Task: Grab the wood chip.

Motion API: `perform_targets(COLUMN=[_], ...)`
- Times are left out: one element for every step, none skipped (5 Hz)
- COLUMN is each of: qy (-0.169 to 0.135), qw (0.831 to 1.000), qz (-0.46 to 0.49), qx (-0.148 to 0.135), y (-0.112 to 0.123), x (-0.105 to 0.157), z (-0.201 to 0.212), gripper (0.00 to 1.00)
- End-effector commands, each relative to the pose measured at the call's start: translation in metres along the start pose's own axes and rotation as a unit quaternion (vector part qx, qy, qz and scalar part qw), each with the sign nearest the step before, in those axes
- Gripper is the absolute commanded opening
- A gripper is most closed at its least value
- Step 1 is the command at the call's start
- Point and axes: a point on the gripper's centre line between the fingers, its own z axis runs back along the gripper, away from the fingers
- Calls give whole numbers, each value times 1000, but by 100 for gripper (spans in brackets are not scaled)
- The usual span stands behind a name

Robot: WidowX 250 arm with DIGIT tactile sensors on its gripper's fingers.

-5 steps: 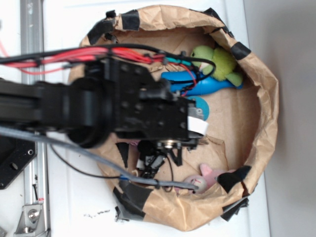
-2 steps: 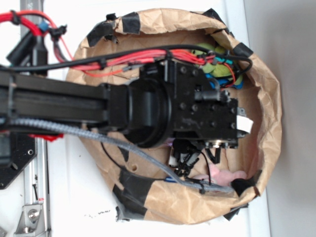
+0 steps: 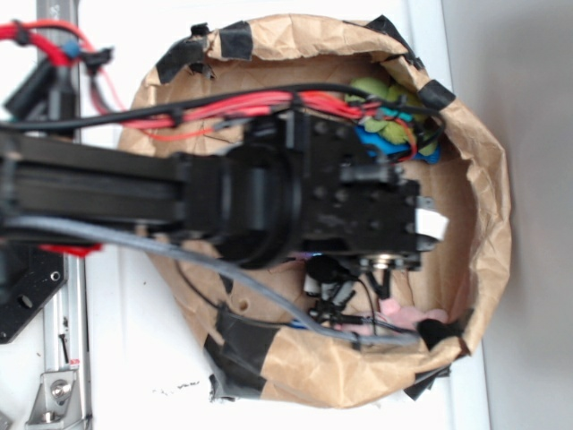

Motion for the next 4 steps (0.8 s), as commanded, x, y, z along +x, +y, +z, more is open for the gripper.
perform_targets(qy=[-28, -27, 19, 17], qw=[999, 999, 996, 989], qz=[-11, 6, 68, 144], qx=[34, 46, 63, 41], y=[6, 9, 16, 16], x=[-3, -10, -13, -16], z=[42, 92, 136, 148], gripper=[0, 0, 0, 0])
